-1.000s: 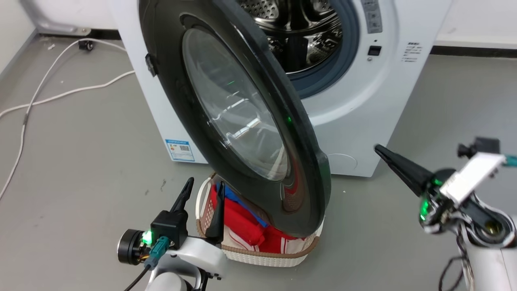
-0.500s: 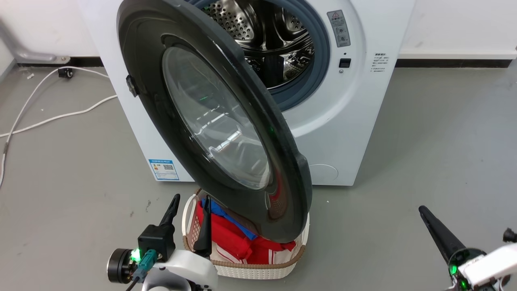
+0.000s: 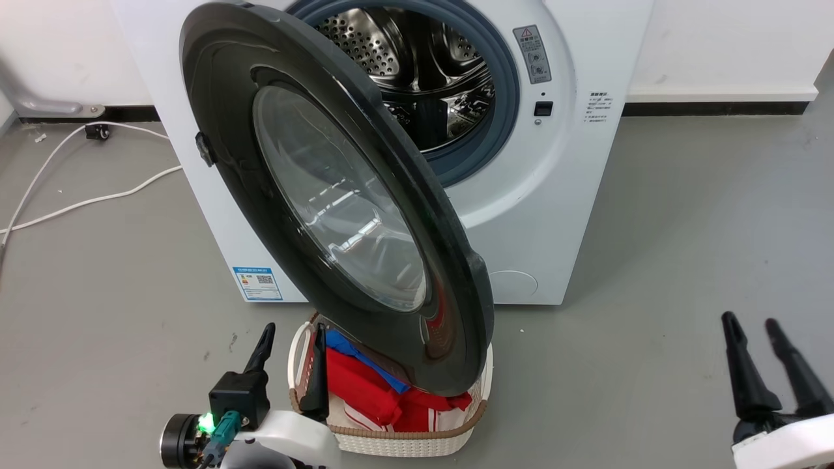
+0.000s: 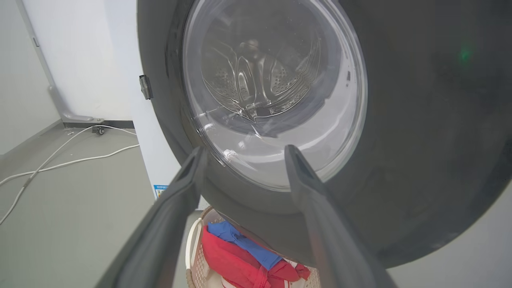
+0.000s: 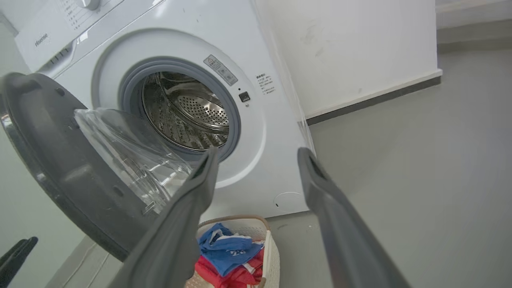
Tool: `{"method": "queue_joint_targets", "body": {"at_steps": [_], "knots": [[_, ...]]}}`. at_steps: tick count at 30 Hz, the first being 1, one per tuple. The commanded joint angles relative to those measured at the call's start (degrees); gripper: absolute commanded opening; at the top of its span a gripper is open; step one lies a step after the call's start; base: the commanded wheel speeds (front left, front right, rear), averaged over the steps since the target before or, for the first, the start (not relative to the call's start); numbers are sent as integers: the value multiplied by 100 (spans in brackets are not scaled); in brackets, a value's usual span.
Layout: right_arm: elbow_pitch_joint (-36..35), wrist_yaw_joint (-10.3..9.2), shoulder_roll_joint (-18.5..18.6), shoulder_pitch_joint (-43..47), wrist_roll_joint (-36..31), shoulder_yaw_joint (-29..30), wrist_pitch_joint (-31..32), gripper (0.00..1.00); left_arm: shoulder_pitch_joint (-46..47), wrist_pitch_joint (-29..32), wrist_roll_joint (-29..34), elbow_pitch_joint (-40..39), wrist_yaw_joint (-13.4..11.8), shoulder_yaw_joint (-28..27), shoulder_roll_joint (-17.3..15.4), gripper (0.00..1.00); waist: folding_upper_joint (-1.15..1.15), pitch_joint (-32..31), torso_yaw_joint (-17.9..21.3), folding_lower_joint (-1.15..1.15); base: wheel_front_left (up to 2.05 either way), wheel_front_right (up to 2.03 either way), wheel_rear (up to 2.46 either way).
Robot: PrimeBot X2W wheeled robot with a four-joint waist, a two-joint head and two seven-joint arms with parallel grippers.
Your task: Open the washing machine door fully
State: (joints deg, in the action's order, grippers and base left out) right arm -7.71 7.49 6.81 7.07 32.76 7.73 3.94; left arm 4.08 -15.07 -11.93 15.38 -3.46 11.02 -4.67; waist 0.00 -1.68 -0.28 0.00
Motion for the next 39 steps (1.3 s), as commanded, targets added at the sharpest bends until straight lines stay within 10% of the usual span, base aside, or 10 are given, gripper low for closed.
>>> {"method": "queue_joint_targets", "body": {"at_steps": [1,12,32,33,34,39], "knots": [[-58,0,72,58,-222,-8,-78,100,-31,-15,13,-2,-1,-10,-15,100,0,-5,2,0,0,0,0],[-39,0,169,206,-2479,-212,-594,100,-68,-15,93,47,-14,31,-149,100,0,-62,46,0,0,0,0],[277,0,-71,211,-2562,-445,-812,100,-66,92,110,49,-98,155,-302,100,0,-68,89,0,0,0,0],[271,0,-75,206,-2564,-445,-817,100,-63,104,106,38,-102,162,-307,78,0,-64,88,0,0,0,0],[266,0,-81,204,-2564,-444,-809,100,-61,99,96,29,-104,167,-311,3,0,-61,85,0,0,0,0],[242,0,-117,196,-2541,-455,-791,100,-44,89,66,-21,-92,184,-330,0,0,-44,78,0,0,0,0]]}}
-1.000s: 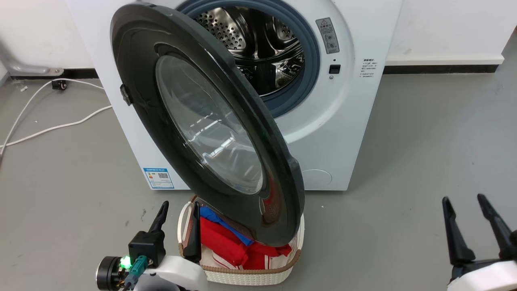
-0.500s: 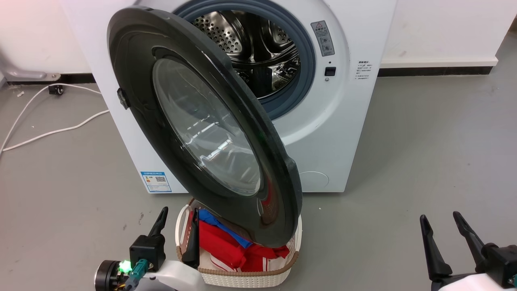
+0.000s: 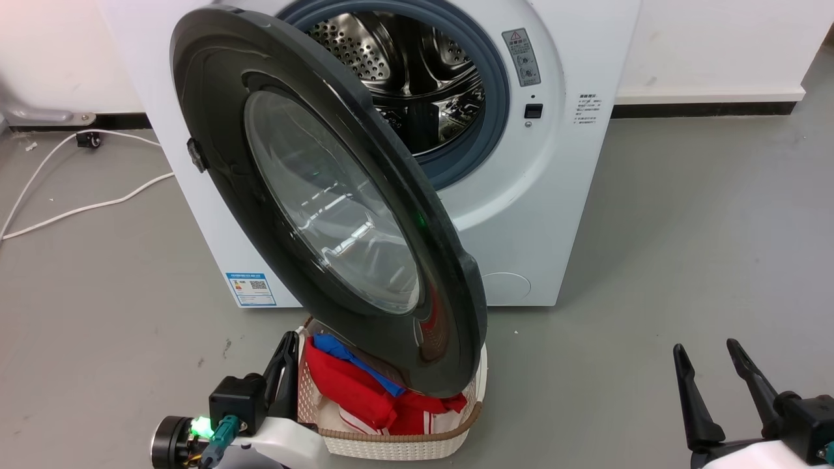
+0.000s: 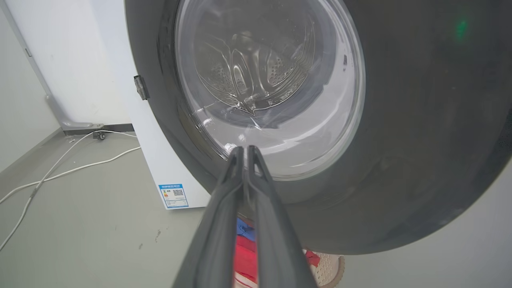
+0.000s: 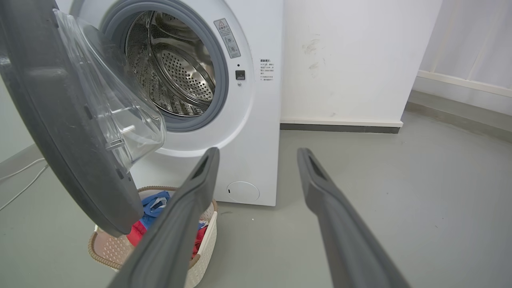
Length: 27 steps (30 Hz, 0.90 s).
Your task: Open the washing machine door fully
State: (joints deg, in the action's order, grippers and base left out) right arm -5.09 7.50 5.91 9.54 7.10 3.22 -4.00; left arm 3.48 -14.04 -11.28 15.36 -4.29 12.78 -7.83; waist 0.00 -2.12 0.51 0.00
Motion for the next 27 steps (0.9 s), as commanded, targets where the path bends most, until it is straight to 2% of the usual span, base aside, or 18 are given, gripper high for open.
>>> {"method": "queue_joint_targets", "body": {"at_steps": [1,7,15,20,27], "knots": [[-22,-1,-32,-51,23,-7,10,100,20,-14,-7,-26,-9,11,-21,0,0,3,-2,0,0,0,0],[-19,-1,-77,-56,25,-20,30,100,131,26,-73,-246,-62,-32,-23,0,0,11,5,0,0,0,0],[-4,-1,-131,-78,-1,-21,34,100,817,177,46,-1223,-185,-25,-7,0,0,8,-9,0,0,0,0],[31,-1,-153,-102,-23,-29,39,100,1474,315,113,-1854,-170,156,115,0,0,-25,-3,0,0,0,0],[90,-2,-151,-121,-26,-33,25,100,2199,472,141,-2284,-149,622,345,0,0,-47,55,0,0,0,0]]}}
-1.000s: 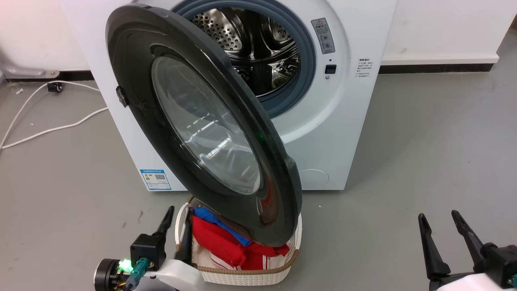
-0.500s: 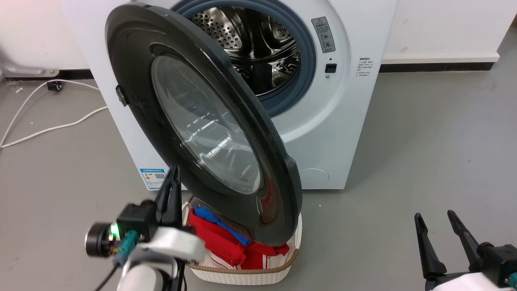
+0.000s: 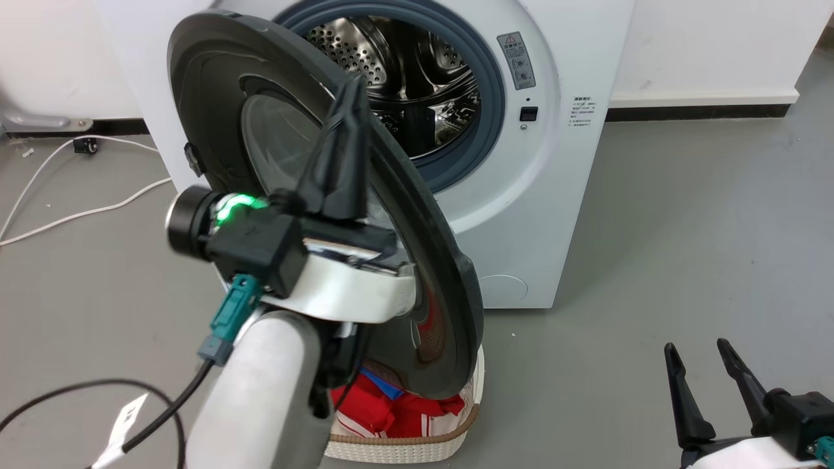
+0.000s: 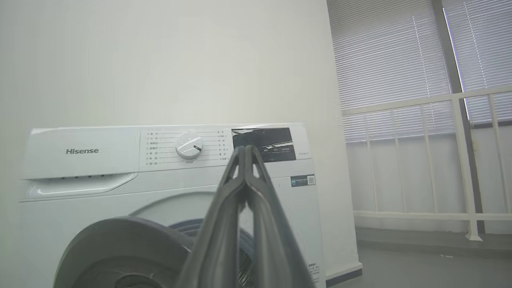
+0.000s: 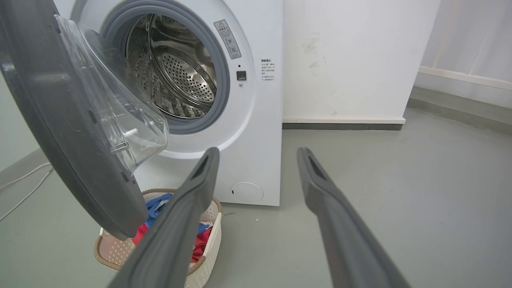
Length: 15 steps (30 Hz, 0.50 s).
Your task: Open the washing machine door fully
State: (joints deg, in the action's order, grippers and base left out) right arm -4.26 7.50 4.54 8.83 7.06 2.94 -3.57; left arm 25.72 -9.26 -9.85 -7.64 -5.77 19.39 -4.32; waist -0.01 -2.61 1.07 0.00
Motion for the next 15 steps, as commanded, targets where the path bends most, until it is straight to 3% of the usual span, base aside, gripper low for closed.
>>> {"method": "queue_joint_targets", "body": {"at_steps": [1,7,15], "knots": [[14,-2,-15,-52,-18,-11,-19,100,75,17,-21,-34,3,52,26,0,1,1,8,0,0,0,0],[49,-1,-20,-50,20,-17,-5,100,417,254,-166,-219,7,821,118,0,1,32,57,0,0,0,0],[102,-1,-32,-40,48,20,30,100,62,662,-705,101,-12,1966,140,0,1,93,84,0,0,0,0]]}}
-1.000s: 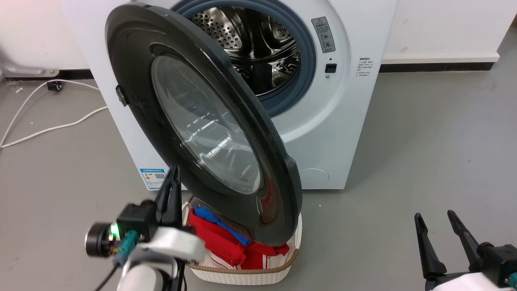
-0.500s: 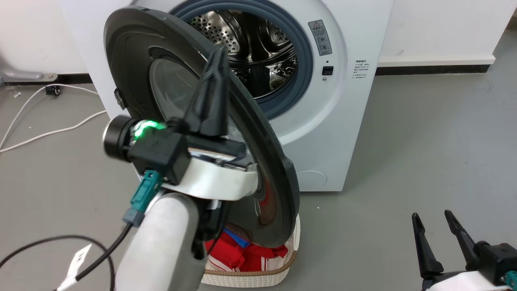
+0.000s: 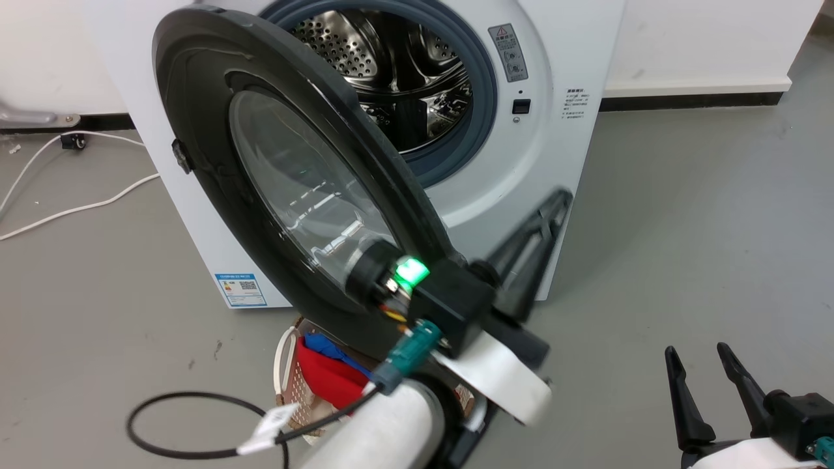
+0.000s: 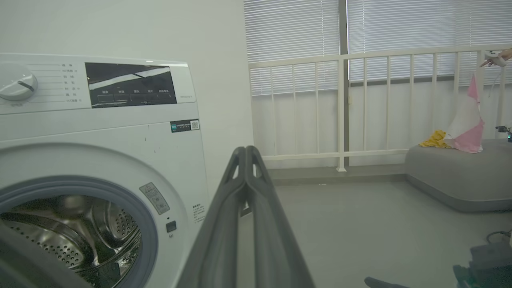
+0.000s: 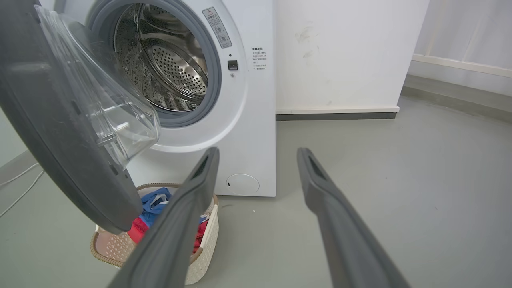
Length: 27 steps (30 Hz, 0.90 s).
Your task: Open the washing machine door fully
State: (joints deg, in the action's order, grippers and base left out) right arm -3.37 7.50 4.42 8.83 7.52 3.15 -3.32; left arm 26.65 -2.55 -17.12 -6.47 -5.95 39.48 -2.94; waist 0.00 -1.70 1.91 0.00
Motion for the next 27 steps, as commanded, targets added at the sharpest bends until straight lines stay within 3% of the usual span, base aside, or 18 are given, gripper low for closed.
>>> {"method": "queue_joint_targets", "body": {"at_steps": [1,7,13,21,27], "knots": [[19,-2,-21,-45,9,10,-1,100,-94,40,-40,76,4,103,2,0,0,12,1,0,0,0,0],[51,-2,-22,-119,34,-6,2,100,-313,294,-447,720,-13,847,4,0,0,120,29,0,0,0,0],[111,-1,-27,-185,85,-23,-2,100,-197,368,-813,1402,-164,1208,2,0,0,255,111,0,0,0,0],[231,-2,-57,-223,149,-14,-32,100,93,184,-1151,2275,-531,1119,2,0,0,339,210,0,0,0,0],[282,-2,-76,-263,222,24,-14,100,308,-68,-1384,2742,-668,974,2,0,0,375,214,0,0,0,0]]}}
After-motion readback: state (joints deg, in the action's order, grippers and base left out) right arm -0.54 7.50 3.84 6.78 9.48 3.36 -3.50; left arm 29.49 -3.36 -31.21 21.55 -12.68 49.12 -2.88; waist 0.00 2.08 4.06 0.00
